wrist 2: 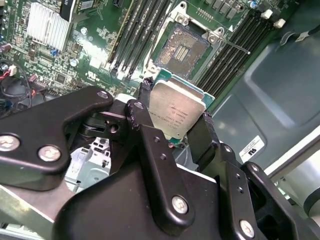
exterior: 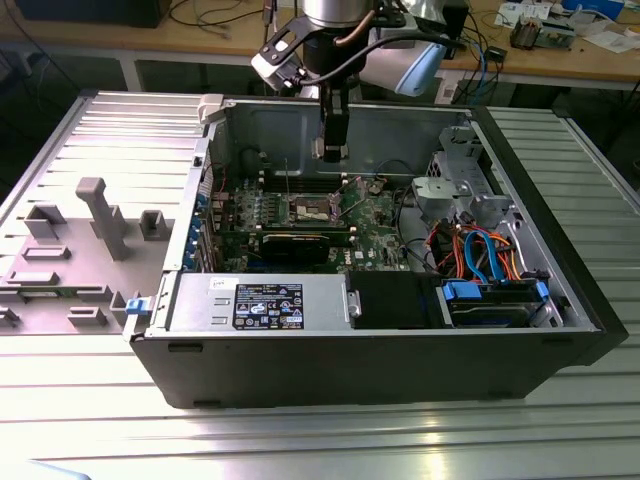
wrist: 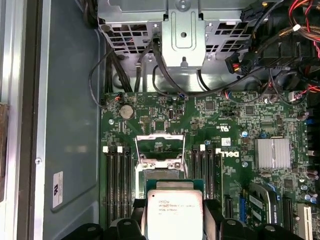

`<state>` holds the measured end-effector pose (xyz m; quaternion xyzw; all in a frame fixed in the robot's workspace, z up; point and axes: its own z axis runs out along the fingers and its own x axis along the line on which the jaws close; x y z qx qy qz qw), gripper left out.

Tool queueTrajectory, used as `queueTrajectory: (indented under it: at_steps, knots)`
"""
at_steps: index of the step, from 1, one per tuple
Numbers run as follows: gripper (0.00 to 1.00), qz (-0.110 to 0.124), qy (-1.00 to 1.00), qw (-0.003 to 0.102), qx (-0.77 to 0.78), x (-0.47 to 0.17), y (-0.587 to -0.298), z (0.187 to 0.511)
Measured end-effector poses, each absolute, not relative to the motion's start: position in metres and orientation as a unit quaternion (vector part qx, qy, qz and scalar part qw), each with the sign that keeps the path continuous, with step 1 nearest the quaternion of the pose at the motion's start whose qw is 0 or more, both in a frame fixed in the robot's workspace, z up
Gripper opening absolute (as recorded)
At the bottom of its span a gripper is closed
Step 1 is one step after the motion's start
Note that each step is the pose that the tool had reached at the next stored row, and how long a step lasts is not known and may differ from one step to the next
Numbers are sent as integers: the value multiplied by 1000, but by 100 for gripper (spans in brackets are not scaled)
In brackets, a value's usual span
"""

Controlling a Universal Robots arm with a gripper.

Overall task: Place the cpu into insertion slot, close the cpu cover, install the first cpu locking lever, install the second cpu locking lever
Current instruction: 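Place the cpu into insertion slot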

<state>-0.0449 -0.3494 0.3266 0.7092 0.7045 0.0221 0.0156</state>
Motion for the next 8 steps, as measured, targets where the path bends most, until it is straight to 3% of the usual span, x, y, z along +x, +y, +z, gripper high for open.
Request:
queueTrajectory:
  at_steps: [8]
  knots:
    - [54,22,705,16,709,-45,-349,312]
